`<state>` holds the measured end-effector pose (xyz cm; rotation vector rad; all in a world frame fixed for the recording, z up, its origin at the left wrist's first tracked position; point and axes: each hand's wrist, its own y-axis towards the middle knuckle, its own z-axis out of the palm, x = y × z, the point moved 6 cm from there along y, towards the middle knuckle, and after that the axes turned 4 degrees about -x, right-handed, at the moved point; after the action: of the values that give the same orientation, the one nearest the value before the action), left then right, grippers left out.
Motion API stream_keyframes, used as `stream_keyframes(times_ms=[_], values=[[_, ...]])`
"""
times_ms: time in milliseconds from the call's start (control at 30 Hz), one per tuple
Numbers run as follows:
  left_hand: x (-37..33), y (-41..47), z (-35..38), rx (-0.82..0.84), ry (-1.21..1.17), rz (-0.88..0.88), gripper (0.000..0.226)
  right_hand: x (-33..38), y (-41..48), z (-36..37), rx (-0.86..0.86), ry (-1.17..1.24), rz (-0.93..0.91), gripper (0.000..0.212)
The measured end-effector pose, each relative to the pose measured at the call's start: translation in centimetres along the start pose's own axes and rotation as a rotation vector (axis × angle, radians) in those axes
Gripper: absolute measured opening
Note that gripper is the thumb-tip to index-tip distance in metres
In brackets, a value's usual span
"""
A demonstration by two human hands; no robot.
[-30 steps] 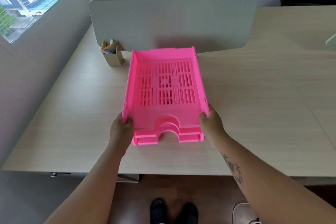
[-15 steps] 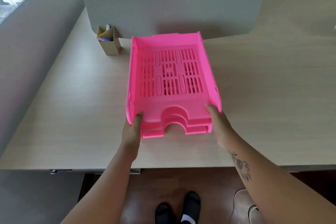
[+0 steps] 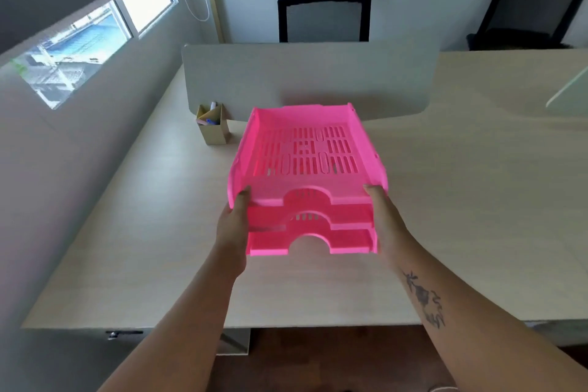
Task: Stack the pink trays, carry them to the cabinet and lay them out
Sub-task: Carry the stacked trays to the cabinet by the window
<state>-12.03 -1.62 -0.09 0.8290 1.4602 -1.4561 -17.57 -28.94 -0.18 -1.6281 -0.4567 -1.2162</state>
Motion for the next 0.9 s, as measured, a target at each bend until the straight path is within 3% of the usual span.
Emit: stream_keyframes(times_ms=[267, 400, 700, 900], values=[[-9.6, -0.9, 2.6, -0.021, -0.109, 0.112, 0.076, 11.0, -0.9, 1.0, 0.135, 0.038, -0.128, 0.065], [-14.5, -1.5, 4.7, -0.076, -0.164, 0.195, 0.077, 16.6, -0.1, 0.8, 0.216, 0.055, -0.178, 0.061], [-17.1, -6.5, 2.4, -0.441, -0.272, 0.296, 0.064, 22.5, -0.4, 4.6, 0.489, -0.028, -0.211, 0.059], [-13.4, -15.5, -5.7, -0.701, -0.336, 0.294, 0.081, 19.3, -6.3, 11.7, 0.793, -0.149, -0.174, 0.058]])
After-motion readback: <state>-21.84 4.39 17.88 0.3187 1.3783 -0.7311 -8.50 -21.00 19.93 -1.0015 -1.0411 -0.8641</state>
